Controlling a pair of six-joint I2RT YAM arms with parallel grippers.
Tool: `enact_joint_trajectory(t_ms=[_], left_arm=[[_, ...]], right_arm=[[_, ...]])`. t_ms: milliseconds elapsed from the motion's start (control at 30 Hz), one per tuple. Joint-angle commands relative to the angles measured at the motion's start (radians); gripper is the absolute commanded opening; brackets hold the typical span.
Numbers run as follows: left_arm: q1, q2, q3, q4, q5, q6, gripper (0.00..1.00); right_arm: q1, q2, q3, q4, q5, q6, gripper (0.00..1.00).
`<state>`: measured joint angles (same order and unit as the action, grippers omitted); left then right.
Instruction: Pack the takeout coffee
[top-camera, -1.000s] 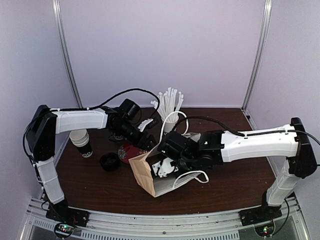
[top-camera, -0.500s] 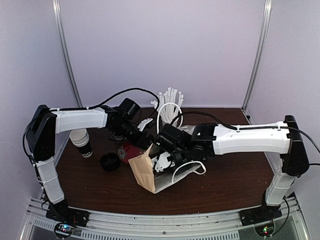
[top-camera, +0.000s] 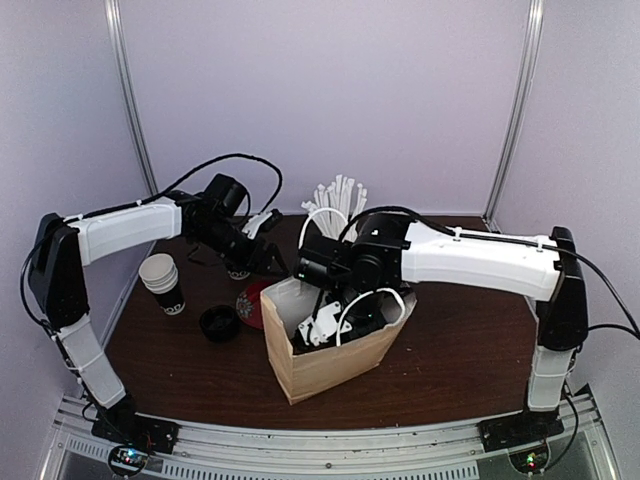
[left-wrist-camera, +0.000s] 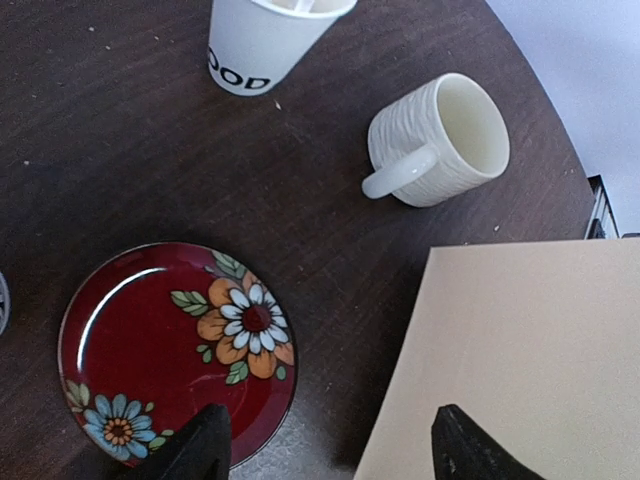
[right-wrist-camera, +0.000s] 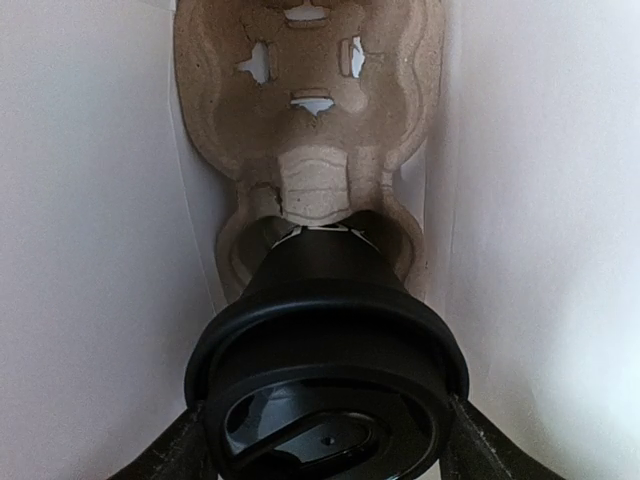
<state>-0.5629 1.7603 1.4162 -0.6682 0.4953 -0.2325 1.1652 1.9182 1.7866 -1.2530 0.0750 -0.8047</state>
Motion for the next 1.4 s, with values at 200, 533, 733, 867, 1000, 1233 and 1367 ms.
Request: enact_joint_trajectory(t_ms=[200, 533, 733, 867, 1000, 1233, 1367], left_arm=[[0.034, -0.086, 0.01, -0.059, -0.046, 0.038, 0.73], [0.034, -0.091, 0.0, -0.054, -0.029, 0.041, 0.73], [0.034, -0.111, -0.008, -0.051, -0.024, 0.044, 0.73], [0.034, -0.131, -0.001, -0.056, -0.03, 0.047, 0.73], [0.034, -0.149, 0.006, -0.074, -0.041, 0.053, 0.73], [0.034, -0.204, -0.015, -0.087, -0.073, 0.058, 0.73], [0.034, -0.224, -0.016, -0.095, -0.094, 0.062, 0.73]], right_arm=[[0.003, 0.053, 0.05, -0.278, -0.221, 0.018, 0.53], [-0.017, 0.024, -0.208, -0.054, -0.195, -0.033, 0.53], [-0.062, 0.072, -0.134, -0.167, -0.338, -0.019, 0.54], [-0.081, 0.121, -0.044, -0.269, -0.433, -0.021, 0.54], [-0.078, 0.111, -0.059, -0.246, -0.411, 0.011, 0.54], [-0.052, 0.01, -0.098, -0.064, -0.158, 0.152, 0.56], [-0.046, 0.016, -0.069, -0.083, -0.174, 0.179, 0.6]])
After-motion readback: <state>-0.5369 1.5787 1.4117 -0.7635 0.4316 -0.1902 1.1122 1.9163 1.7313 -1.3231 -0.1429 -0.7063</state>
